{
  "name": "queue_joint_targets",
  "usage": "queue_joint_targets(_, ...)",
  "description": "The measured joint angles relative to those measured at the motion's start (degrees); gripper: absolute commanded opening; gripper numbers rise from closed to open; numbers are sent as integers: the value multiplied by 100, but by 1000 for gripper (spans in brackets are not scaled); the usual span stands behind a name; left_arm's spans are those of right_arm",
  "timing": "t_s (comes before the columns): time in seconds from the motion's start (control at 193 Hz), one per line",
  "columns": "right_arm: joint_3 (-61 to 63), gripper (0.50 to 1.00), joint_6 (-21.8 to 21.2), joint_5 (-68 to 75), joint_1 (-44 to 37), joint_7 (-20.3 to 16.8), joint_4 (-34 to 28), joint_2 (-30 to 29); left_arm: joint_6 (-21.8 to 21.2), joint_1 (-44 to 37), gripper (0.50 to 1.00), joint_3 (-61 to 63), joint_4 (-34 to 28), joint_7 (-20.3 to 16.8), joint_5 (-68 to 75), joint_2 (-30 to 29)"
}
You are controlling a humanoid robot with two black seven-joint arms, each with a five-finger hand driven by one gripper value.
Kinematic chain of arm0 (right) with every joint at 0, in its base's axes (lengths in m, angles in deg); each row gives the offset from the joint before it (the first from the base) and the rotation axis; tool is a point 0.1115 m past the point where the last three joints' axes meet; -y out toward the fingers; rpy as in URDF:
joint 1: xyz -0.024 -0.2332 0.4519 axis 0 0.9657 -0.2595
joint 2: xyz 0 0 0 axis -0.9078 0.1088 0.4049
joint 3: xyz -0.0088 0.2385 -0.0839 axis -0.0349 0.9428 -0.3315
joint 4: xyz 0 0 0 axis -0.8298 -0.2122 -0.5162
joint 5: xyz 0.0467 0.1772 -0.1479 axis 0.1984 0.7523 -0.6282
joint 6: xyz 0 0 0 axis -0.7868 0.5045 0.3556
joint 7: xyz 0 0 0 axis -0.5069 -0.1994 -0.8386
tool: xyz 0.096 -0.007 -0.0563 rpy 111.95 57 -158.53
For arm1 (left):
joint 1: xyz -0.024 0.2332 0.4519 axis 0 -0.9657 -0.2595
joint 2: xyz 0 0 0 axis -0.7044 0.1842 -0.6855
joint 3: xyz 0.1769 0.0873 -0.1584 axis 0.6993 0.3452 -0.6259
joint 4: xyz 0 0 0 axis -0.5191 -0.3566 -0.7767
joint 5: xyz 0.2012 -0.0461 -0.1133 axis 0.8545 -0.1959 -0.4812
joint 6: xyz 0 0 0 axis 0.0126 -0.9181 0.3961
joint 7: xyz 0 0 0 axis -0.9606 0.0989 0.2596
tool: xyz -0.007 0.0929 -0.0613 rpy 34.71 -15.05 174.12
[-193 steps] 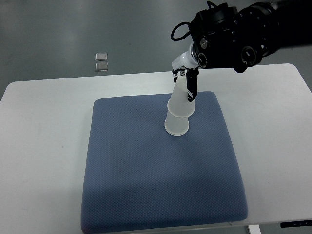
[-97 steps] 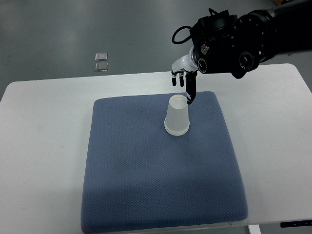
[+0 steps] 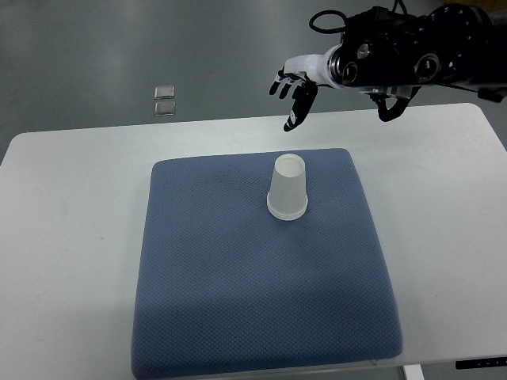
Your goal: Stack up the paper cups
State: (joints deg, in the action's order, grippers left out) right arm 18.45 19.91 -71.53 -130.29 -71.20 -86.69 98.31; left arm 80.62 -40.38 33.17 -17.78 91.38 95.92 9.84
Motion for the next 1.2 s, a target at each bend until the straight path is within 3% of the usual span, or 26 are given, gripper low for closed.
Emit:
queue_joint_targets(0.243, 2078, 858, 671, 481, 1560, 534, 497, 644, 0, 0, 1000, 7, 8, 0, 3, 0)
queue_joint_targets(0.528, 5203, 860, 653, 1488, 3410, 973, 1543, 654, 0, 0, 1000, 9, 8, 5, 6, 0)
queue_joint_targets(0.689, 6657, 862, 18, 1677, 4172, 1176, 1875, 468, 0, 0, 1000, 13, 8, 8, 6, 0)
queue_joint_targets(0.772, 7328, 889, -396, 1892, 4549, 1329, 2041, 345, 0, 0, 1000, 13, 8, 8, 6, 0)
queue_joint_targets(0.963, 8294, 905, -1365, 2158, 5270, 1429, 2438, -49, 0, 0, 1000, 13, 8, 12, 6, 0)
queue_joint_targets(1.202, 8822, 915, -1985, 2175, 5811, 1499, 2836, -309, 0, -1, 1000, 13, 8, 21, 6, 0)
